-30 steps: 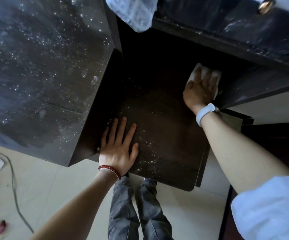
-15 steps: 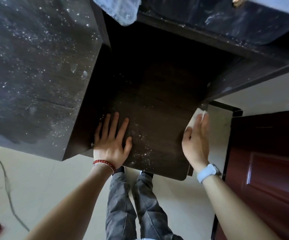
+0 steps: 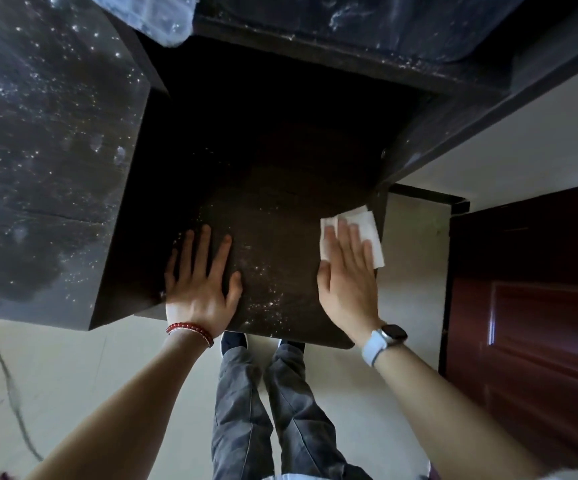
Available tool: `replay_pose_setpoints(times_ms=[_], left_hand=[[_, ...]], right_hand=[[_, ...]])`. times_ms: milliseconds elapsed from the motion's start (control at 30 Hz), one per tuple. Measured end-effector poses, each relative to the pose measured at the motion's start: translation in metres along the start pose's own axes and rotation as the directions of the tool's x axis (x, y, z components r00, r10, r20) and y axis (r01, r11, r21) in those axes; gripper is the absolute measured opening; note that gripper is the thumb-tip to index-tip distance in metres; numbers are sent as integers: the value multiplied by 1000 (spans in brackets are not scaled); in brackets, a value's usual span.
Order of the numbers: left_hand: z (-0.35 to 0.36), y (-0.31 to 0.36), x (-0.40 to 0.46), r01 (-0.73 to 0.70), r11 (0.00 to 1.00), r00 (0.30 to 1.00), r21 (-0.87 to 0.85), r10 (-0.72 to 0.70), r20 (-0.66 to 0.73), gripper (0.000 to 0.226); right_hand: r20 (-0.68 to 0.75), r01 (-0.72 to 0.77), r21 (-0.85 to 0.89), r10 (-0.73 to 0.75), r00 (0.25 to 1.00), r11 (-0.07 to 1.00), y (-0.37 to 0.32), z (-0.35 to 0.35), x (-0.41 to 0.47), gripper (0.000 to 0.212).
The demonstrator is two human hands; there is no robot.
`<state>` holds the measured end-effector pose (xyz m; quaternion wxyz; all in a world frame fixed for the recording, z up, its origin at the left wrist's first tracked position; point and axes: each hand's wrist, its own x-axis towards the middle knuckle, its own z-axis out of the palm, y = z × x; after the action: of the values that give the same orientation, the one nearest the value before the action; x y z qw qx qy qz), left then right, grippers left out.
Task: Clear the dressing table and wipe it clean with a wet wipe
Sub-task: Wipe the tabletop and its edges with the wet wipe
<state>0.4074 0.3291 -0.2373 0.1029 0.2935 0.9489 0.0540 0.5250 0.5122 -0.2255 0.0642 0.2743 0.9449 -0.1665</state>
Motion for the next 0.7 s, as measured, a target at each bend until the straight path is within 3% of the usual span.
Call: replay_pose_setpoints(times_ms=[100,233,400,533,633,700], left_hand=[[-1,1,0,5,1000,1000,1,-5,-10,58],[0,2,0,7,1000,1000,6,-7,-12,58],[-1,1,-1,12,1000,1000,4,-12,-10,58],[-1,0,0,11,1000,1000,10,-11,7,58],[0,0,0,2,1000,1000,22,-2,-4,58],[1,0,0,2,1000,1000,23,-2,-8,58]], right_hand=[[44,80,-42,-78,996,996,22,-9,9,56],[5,-133,84,133,991,987,30,-22,41,54],[-35,-154,65,157,987,986,14,-8,23,57],[44,138,41,-140,989,990,-7,13,-49,57],[182,476,-9,-466,866,879,-9,21,-85,53],[239,610,-57,-582,777,790,5,14,-69,50]])
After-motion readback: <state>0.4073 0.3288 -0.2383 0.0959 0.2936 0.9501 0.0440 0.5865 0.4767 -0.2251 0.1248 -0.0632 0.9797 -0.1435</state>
